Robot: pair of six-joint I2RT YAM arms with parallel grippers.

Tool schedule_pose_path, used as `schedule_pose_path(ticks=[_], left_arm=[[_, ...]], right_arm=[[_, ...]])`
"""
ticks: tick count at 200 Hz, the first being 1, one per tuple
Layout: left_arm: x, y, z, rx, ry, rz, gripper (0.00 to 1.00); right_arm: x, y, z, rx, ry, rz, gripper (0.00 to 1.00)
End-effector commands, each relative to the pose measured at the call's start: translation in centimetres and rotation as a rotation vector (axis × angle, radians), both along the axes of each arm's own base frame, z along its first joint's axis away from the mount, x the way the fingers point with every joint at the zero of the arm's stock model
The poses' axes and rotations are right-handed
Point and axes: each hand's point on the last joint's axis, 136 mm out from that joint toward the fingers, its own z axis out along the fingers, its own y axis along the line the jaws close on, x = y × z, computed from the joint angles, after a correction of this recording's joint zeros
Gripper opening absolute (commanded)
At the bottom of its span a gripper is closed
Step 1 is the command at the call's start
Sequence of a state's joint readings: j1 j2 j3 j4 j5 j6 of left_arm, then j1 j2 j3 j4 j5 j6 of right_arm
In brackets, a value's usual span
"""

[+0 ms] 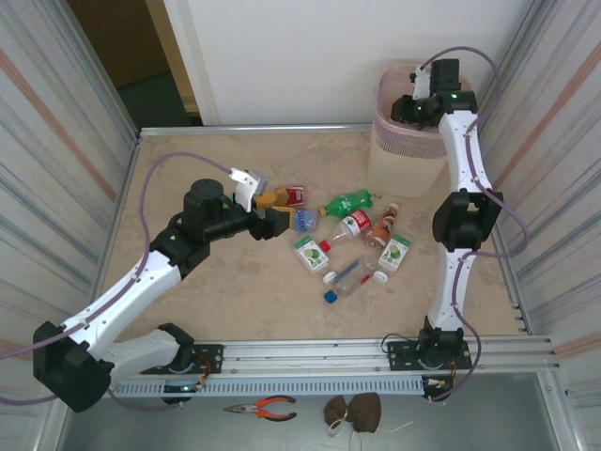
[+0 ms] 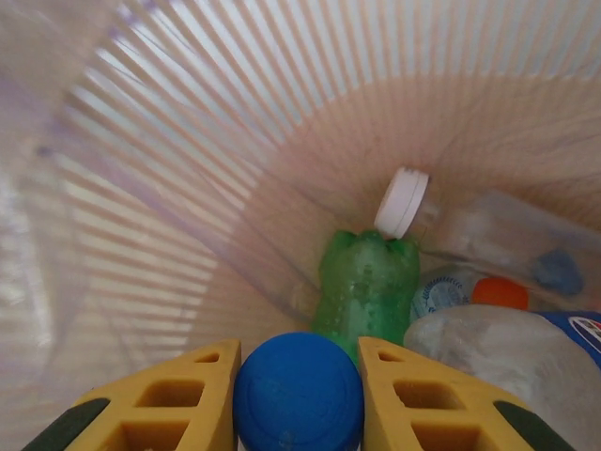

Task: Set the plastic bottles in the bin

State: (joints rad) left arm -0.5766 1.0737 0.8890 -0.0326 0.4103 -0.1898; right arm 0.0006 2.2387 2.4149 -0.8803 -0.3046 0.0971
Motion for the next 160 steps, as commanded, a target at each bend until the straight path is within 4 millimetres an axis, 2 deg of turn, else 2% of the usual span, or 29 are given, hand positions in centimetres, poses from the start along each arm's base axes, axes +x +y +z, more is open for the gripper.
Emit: schedule_pose_path(ticks=[1,28,50,67,84,111,136,160], left_arm=[[0.1,0.2,0.3,-0.018,0.01,0.001,0.77],[0.2,0.4,0.3,-0.018,0.019,0.017,0.77],[0.5,0.7,0.1,-0.016,0.042,0.031,0.82],[0.5,0.8,-0.1,-0.019,0.054,0.034,0.81],[0.5,0.9,-0.2,-0.022,0.061,0.037,0.8],[0.9,1.1,-0.7,-0.019,0.078,0.056,0.8],[1.6,1.5,-1.1,-0.025,0.113,0.092,0.79],[2.8,2.5,-2.1,-0.021,0.172,0.17,0.78]], right_arm=[[-0.8,1.4,-2.7,-0.026,0.085,0.054,0.26],[-0.4,1.4,-5.3,-0.03,0.137,0.056,0.28],[0.0,1.2,-7.2,-0.028,0.172,0.053,0.31],[0.3,1.0,-8.1,-0.021,0.185,0.049,0.35],[0.6,0.4,-7.8,-0.002,0.186,0.027,0.4],[0.7,0.4,-5.3,0.035,0.139,0.016,0.52],[0.3,0.1,-1.8,0.056,0.073,0.005,0.6],[-0.4,-0.3,1.8,0.075,0.012,-0.01,0.64]])
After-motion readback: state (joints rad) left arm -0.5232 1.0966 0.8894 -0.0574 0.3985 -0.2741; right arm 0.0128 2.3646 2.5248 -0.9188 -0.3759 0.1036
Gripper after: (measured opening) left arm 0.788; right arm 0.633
